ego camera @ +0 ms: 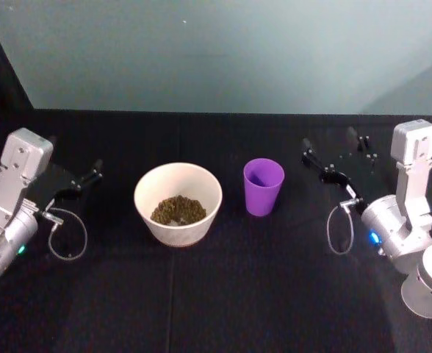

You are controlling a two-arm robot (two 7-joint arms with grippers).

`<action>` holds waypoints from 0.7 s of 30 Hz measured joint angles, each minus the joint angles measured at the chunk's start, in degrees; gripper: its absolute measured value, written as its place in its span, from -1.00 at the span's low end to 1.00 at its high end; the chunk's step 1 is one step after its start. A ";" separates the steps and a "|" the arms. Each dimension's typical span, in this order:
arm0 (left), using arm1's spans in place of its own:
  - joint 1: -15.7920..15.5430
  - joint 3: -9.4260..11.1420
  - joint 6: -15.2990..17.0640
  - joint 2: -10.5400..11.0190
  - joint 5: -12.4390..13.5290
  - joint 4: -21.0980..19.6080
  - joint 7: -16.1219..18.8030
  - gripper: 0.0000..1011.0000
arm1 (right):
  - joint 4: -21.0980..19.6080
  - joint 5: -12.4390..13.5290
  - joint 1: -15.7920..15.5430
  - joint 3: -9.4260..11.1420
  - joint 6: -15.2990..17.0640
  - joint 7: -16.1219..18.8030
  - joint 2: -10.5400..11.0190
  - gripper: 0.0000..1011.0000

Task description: Pick up the cup and pour the mung beans from the cup into the bowl.

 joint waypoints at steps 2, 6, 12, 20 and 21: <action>0.00 0.00 0.00 0.00 0.00 0.00 0.00 0.98 | 0.77 -0.18 -0.04 0.21 0.01 -0.07 -0.11 0.98; 0.00 0.00 0.00 0.00 0.00 0.00 0.00 0.98 | 2.65 -0.51 -0.06 0.55 0.15 -0.09 -0.55 0.98; 0.00 0.00 0.00 0.00 0.00 0.00 0.00 0.98 | 3.96 -1.13 -0.25 0.82 0.55 -0.39 -1.22 0.98; 0.00 0.00 0.00 0.00 0.00 0.00 0.00 0.98 | 3.94 -1.07 -0.25 0.82 0.55 -0.37 -1.15 0.98; 0.00 0.00 0.00 0.00 0.00 0.00 0.00 0.98 | 3.93 -1.05 -0.24 0.82 0.55 -0.36 -1.15 0.98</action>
